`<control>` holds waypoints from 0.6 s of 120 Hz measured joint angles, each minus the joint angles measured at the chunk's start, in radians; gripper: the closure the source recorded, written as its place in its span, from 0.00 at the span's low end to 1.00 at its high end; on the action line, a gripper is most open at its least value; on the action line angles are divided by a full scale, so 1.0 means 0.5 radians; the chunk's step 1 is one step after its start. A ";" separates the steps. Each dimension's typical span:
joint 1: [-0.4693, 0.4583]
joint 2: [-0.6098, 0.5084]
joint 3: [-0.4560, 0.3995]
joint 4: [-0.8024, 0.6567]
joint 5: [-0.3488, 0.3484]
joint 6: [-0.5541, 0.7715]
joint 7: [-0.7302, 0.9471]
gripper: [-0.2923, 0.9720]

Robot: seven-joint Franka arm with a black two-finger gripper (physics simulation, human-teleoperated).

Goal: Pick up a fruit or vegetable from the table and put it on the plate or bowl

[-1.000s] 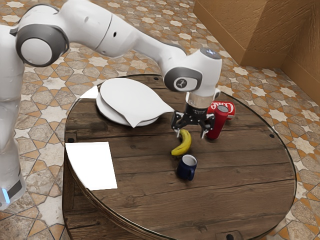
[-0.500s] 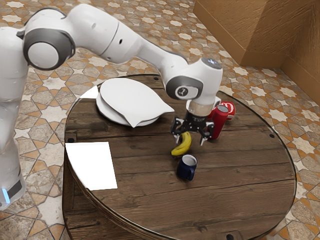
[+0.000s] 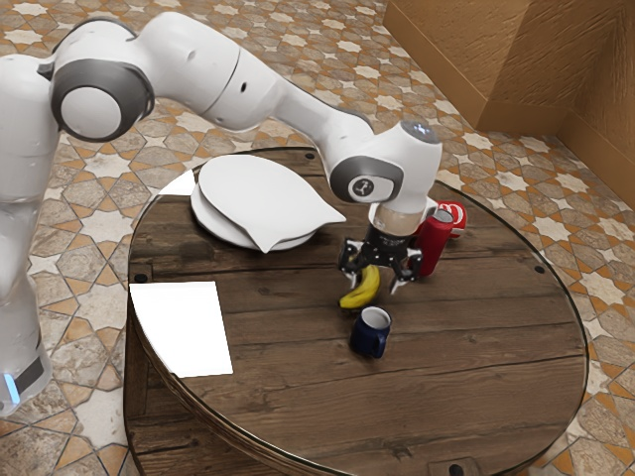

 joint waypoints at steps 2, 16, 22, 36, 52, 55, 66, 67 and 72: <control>0.000 0.000 0.000 -0.001 0.000 0.000 0.003 0.38; 0.003 0.001 0.000 -0.002 0.000 -0.007 0.026 0.53; 0.003 0.005 0.000 -0.003 0.001 -0.011 0.036 0.57; 0.009 0.005 0.002 -0.005 0.001 -0.022 0.056 0.60; 0.014 -0.092 0.003 -0.005 0.002 -0.044 0.077 0.62; 0.014 -0.126 0.004 -0.005 0.002 -0.052 0.081 0.62; 0.007 -0.256 0.023 -0.005 0.002 -0.088 0.093 0.62; 0.007 -0.266 0.027 -0.005 0.002 -0.092 0.094 0.62; -0.002 -0.309 0.062 -0.003 0.002 -0.110 0.100 0.62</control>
